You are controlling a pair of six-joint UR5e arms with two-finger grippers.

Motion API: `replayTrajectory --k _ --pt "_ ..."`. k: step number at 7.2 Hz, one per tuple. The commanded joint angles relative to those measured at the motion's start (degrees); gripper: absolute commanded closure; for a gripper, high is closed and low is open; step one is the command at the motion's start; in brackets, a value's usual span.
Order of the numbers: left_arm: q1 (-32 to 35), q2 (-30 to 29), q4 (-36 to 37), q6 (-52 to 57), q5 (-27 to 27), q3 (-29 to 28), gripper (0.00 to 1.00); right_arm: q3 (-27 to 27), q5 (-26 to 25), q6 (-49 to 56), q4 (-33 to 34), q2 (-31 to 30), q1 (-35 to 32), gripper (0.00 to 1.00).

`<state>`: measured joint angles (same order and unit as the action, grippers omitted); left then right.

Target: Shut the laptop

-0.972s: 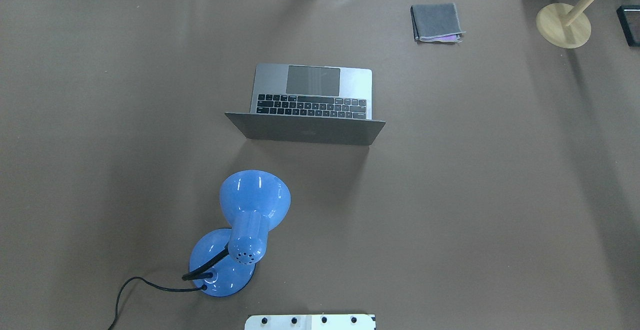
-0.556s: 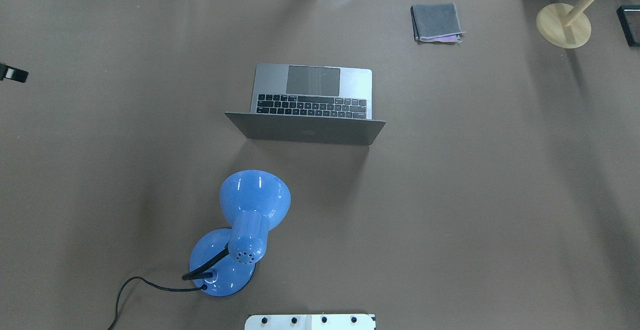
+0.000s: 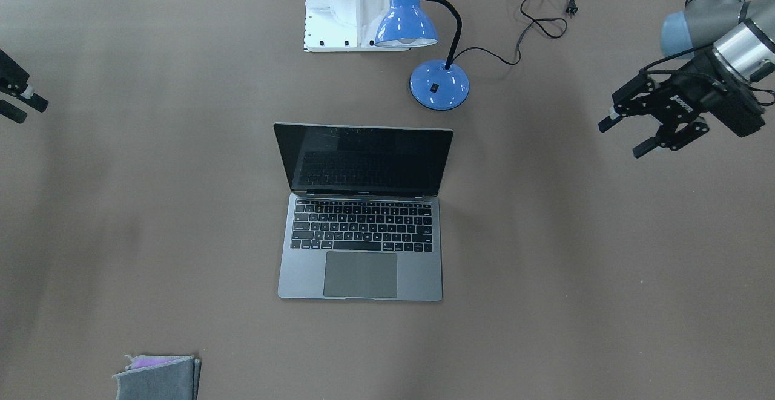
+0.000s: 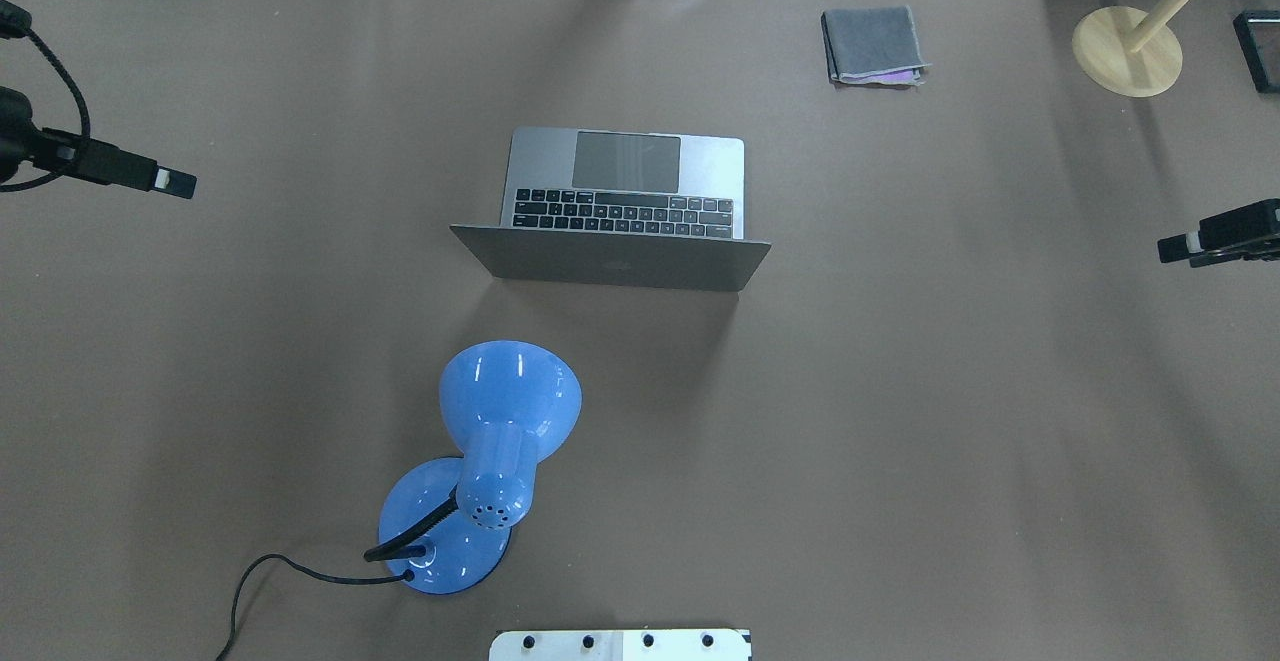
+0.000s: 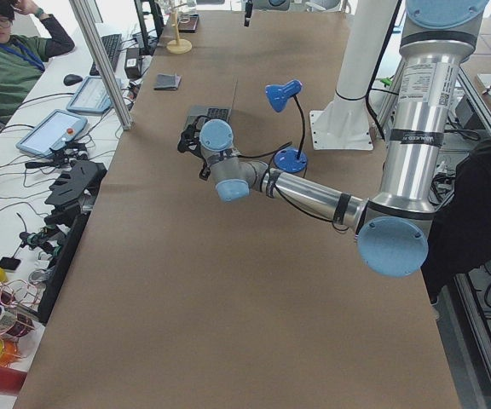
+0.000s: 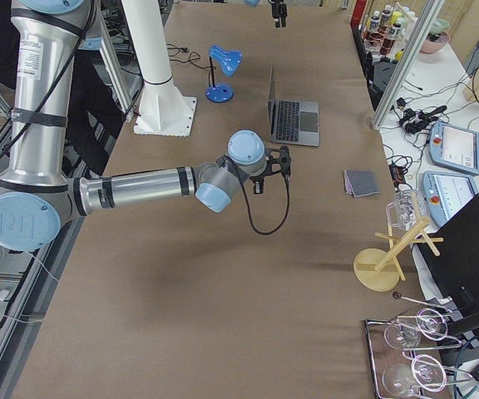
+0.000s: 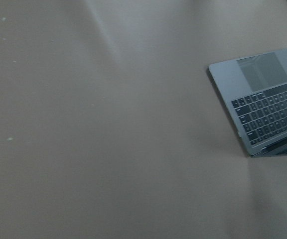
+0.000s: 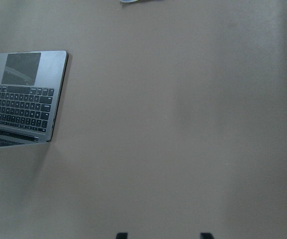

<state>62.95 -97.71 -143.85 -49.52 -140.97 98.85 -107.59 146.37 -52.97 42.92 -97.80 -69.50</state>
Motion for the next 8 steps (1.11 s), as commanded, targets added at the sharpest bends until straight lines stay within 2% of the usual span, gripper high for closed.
replayTrajectory --k 1,2,4,6,8 --pt "-4.5 -3.3 -4.6 -8.3 0.5 -0.1 1.0 -2.0 -1.2 -6.7 -2.2 1.3 3.5 1.0" --pt "-5.9 -3.8 -4.8 -9.8 0.4 0.4 1.0 -4.0 -2.0 -12.5 -2.1 1.5 5.7 1.0" --pt "-9.0 -7.0 -4.6 -20.8 -0.1 0.6 1.0 -8.4 -10.4 -20.8 -2.1 1.7 13.8 1.0" --pt "-13.3 -9.0 -4.6 -26.5 0.0 0.6 1.0 -10.9 -21.4 -31.0 -2.1 5.2 23.5 1.0" --pt "-17.1 -11.4 -4.5 -29.8 0.8 0.1 1.0 -10.9 -33.0 -36.2 -1.6 10.1 32.9 1.0"
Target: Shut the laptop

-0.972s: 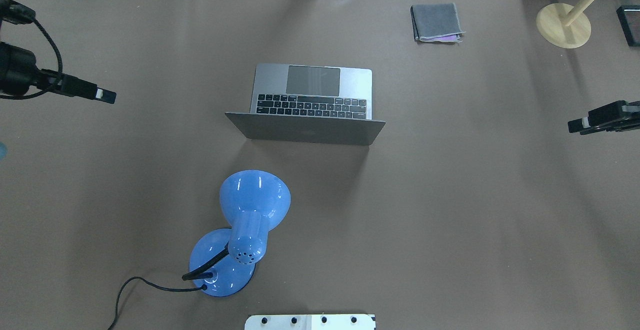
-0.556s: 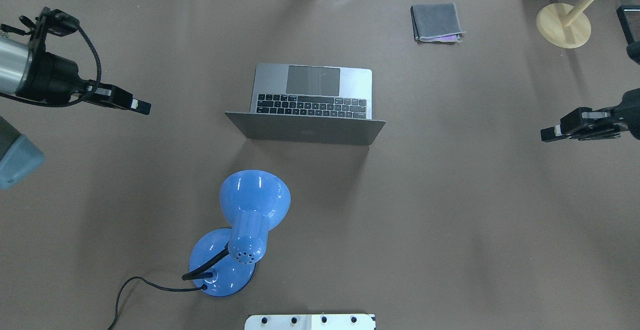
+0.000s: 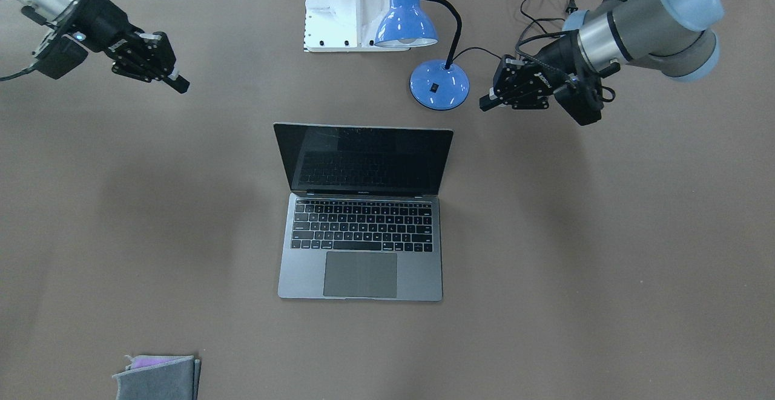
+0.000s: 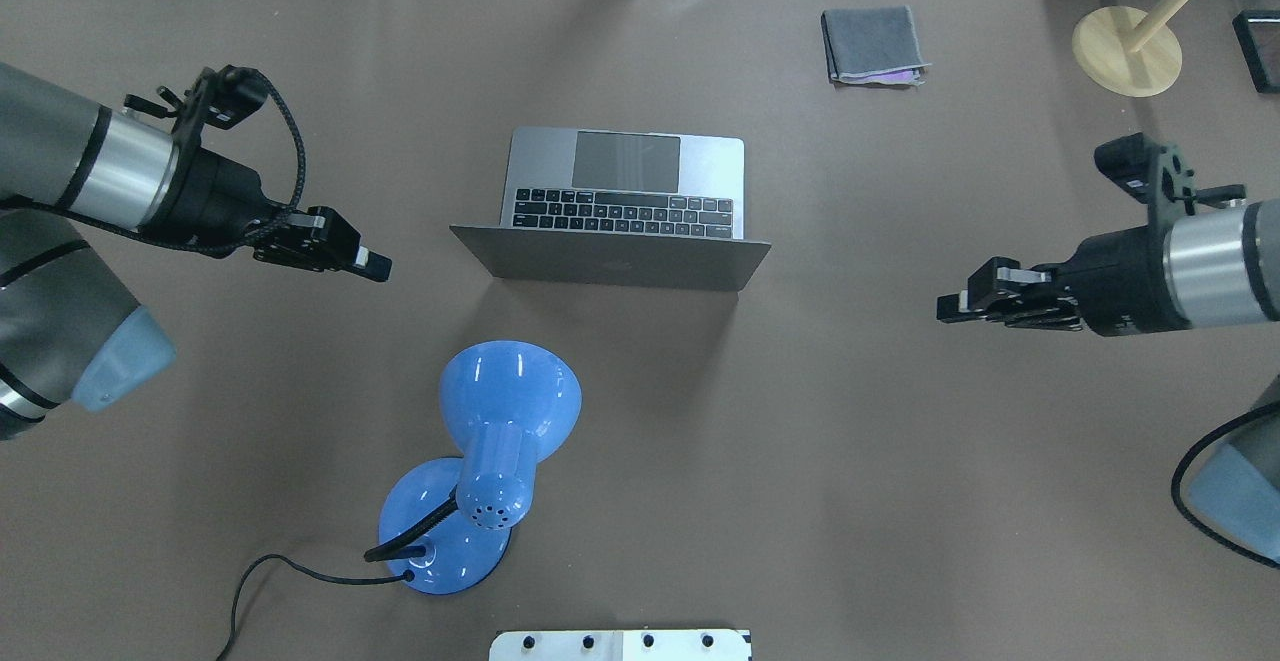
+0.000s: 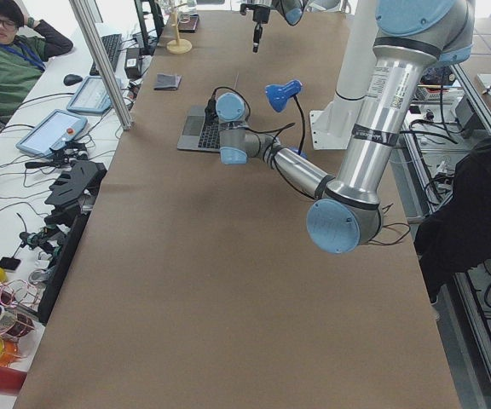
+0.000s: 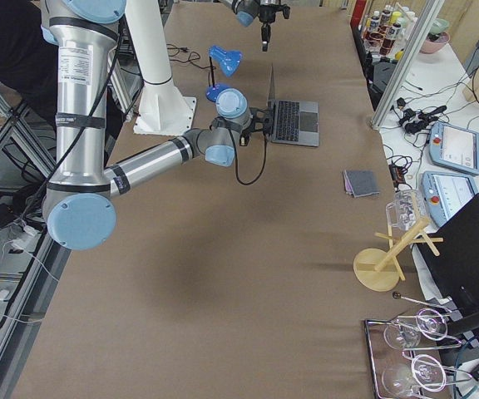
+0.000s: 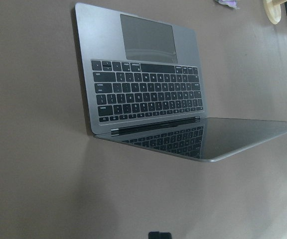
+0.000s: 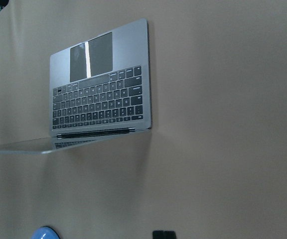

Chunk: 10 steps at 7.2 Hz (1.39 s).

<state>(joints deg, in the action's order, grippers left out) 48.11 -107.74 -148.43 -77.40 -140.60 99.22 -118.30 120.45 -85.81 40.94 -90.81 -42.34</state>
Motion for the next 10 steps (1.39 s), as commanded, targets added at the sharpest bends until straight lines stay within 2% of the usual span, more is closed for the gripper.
replayTrajectory --k 1,2,3,4,9,10 --pt "-2.8 -1.6 0.1 -2.0 1.2 -0.3 1.0 -0.1 -11.9 -4.7 0.6 4.8 9.9 1.0" --pt "-3.2 -1.7 0.1 -1.9 1.3 -0.5 1.0 -0.1 -14.6 -5.5 4.5 7.9 11.6 1.0" --pt "-3.7 -1.8 0.1 -2.0 3.3 -0.5 1.0 -0.1 -16.6 -5.9 11.8 13.4 12.8 1.0" --pt "-5.3 -1.9 0.1 -2.0 6.0 -0.5 1.0 0.3 -19.4 -5.9 15.9 16.4 13.9 1.0" --pt "-5.8 -4.3 0.2 -1.8 7.4 -2.8 1.0 5.1 -20.6 -5.2 16.3 19.9 11.2 1.0" --pt "-5.8 -4.5 0.2 -1.8 9.3 -2.9 1.0 5.6 -20.5 -4.9 16.4 19.9 10.1 1.0"
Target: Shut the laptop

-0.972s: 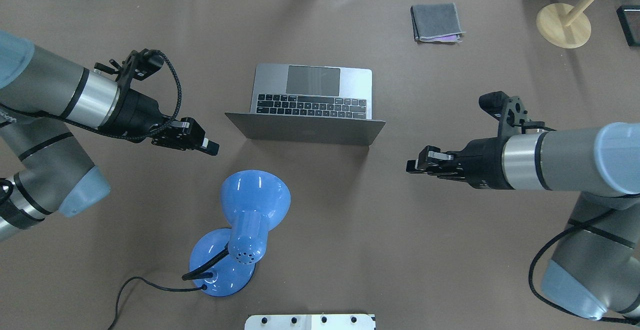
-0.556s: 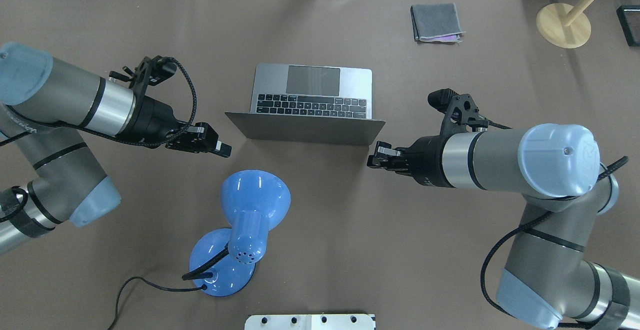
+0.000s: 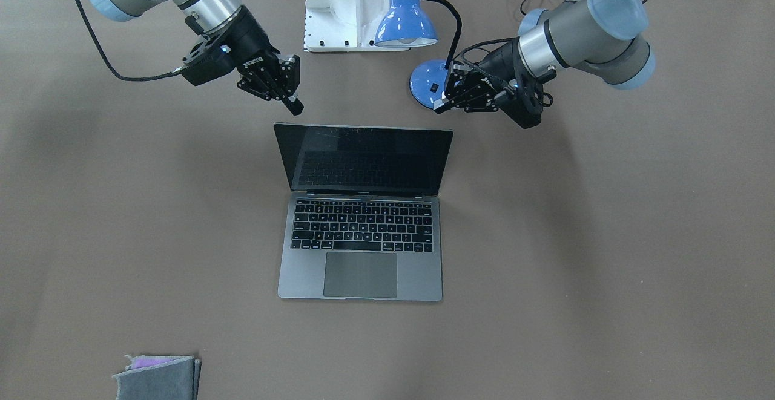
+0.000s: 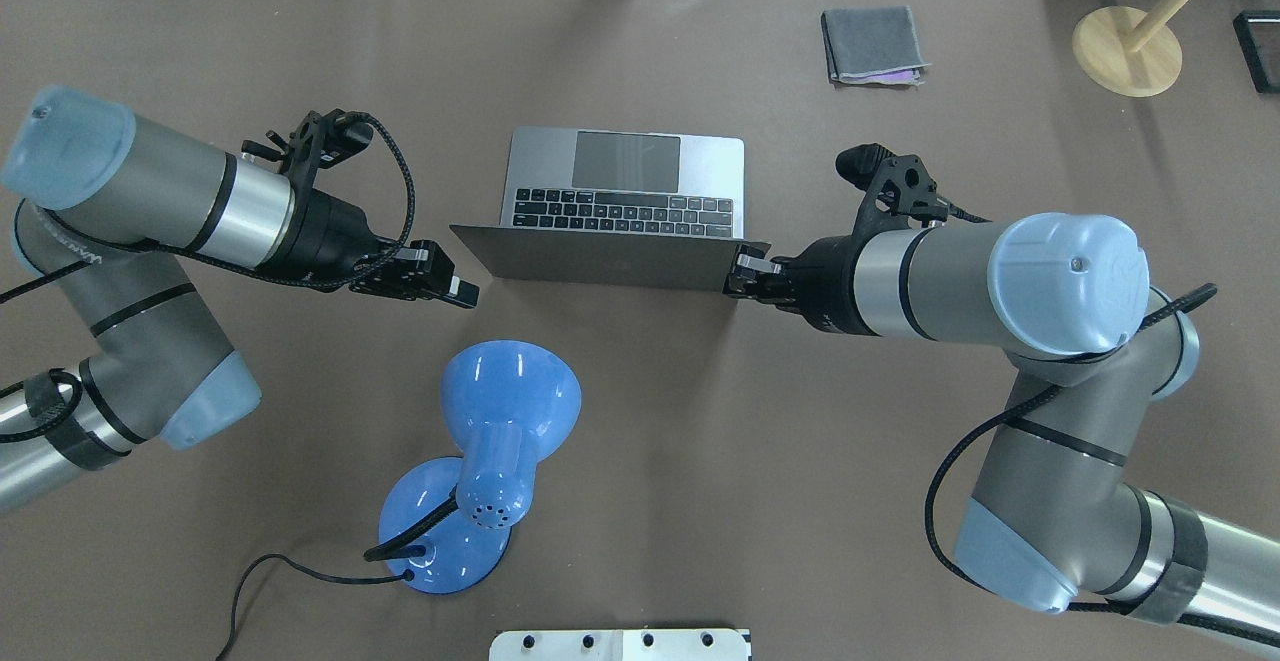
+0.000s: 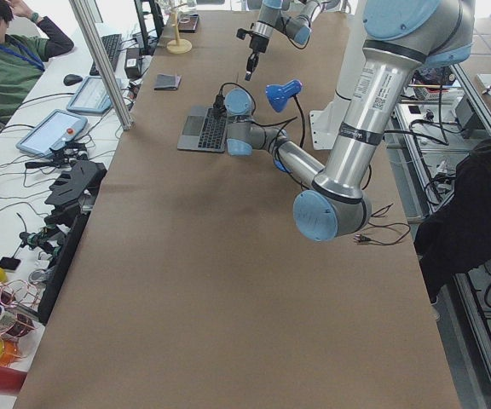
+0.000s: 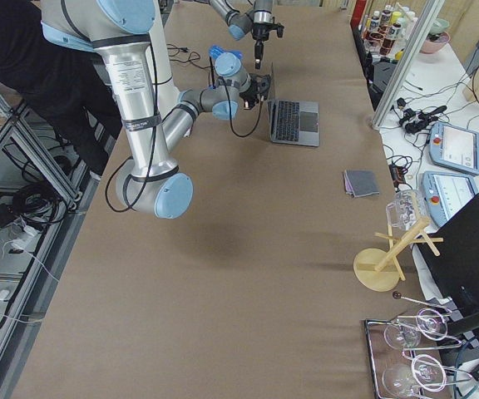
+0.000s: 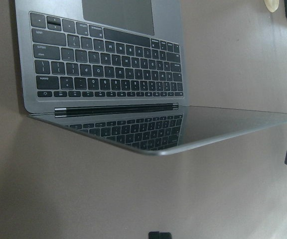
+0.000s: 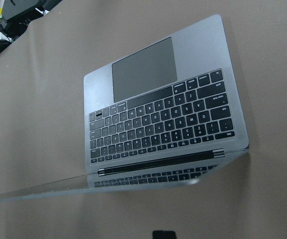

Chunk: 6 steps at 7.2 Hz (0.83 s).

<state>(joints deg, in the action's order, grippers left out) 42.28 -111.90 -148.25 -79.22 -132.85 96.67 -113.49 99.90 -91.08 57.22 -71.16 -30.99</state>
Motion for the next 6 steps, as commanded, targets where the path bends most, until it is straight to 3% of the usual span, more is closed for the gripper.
replayTrajectory --k 1,6 --pt "0.0 -1.1 0.1 0.0 1.7 -0.3 1.0 1.8 0.1 0.5 0.2 0.8 -2.4 1.0" --pt "0.3 -2.2 0.6 0.1 13.4 -0.7 1.0 3.7 0.5 0.8 0.2 1.5 -3.7 1.0"
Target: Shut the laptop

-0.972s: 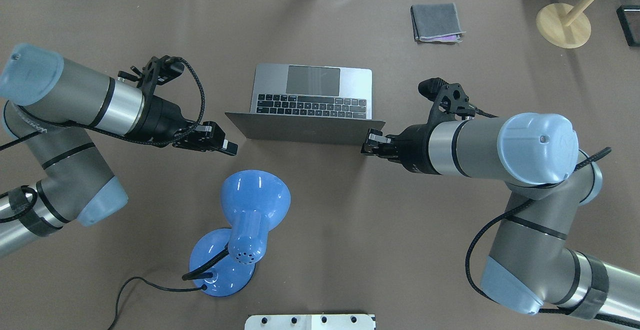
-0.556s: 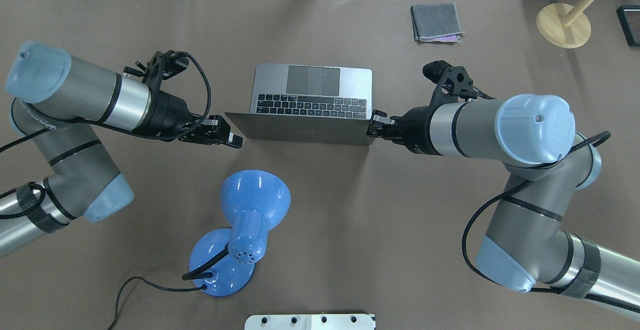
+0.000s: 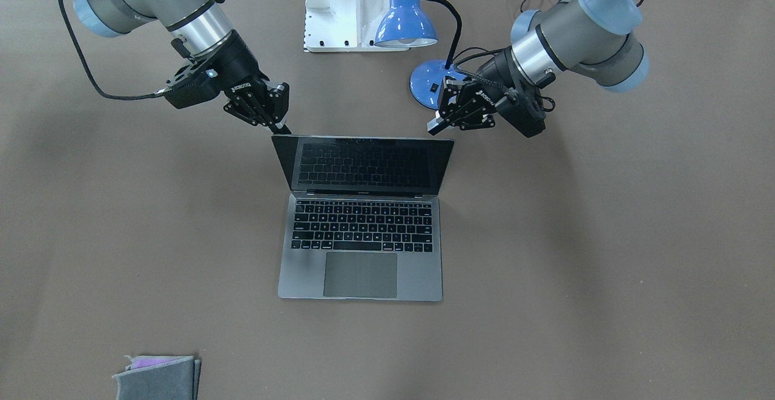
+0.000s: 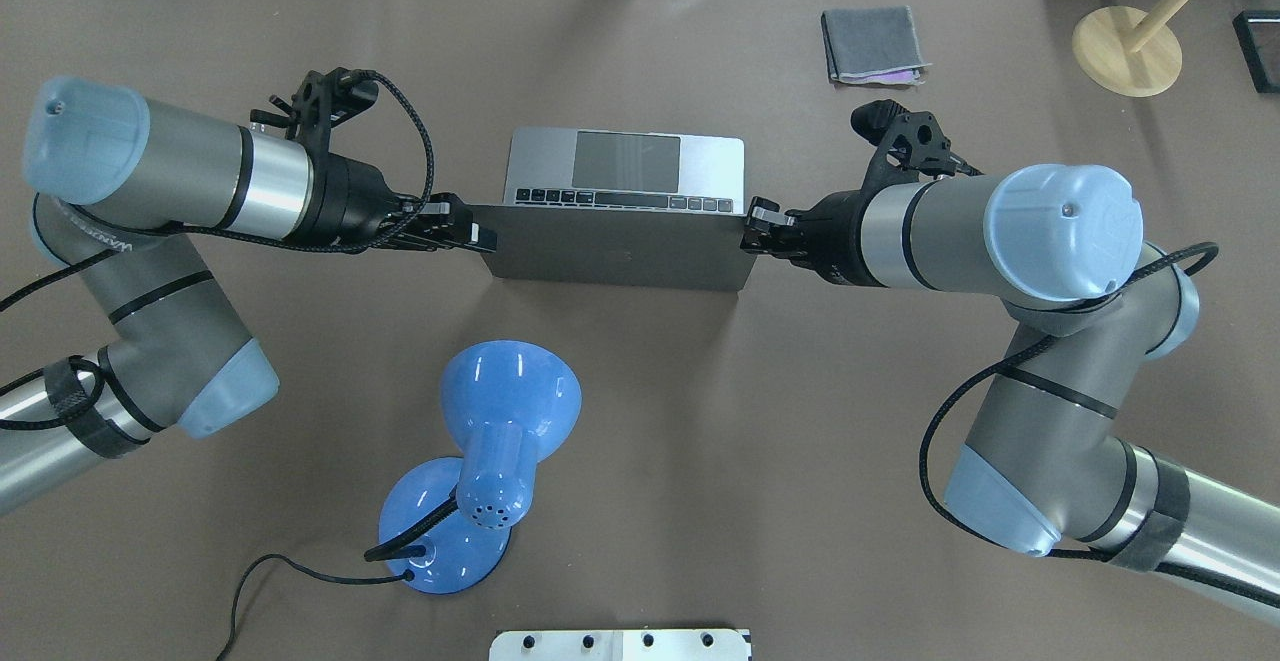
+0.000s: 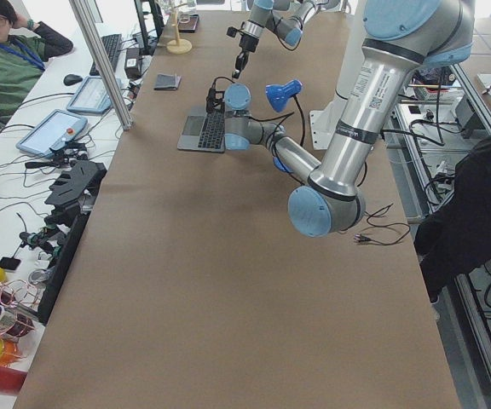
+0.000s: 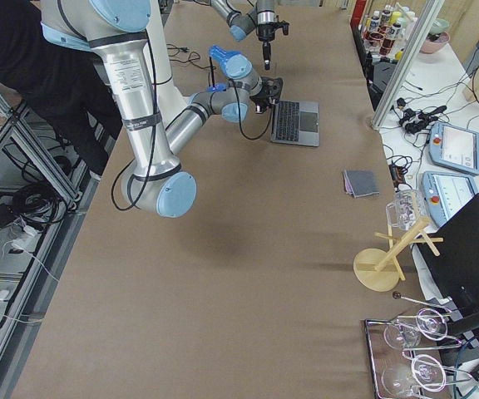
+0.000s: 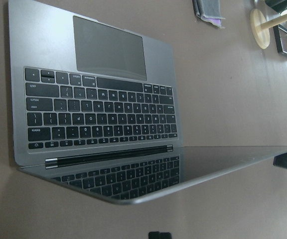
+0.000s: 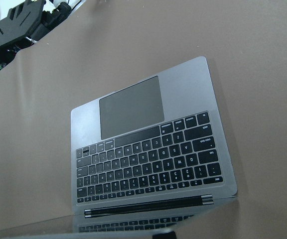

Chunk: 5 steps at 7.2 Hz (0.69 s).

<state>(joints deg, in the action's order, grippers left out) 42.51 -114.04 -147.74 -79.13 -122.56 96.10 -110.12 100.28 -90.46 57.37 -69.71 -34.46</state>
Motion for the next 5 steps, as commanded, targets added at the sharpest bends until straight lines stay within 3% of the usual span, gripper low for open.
replayTrajectory --k 1,5 --pt "0.1 -0.3 0.1 0.1 5.8 -0.5 1.0 1.0 0.1 0.5 0.0 0.6 -0.3 1.0" --pt "0.3 -5.0 0.1 0.6 9.6 -6.3 1.0 7.2 0.2 1.8 -0.3 4.3 -2.7 1.0"
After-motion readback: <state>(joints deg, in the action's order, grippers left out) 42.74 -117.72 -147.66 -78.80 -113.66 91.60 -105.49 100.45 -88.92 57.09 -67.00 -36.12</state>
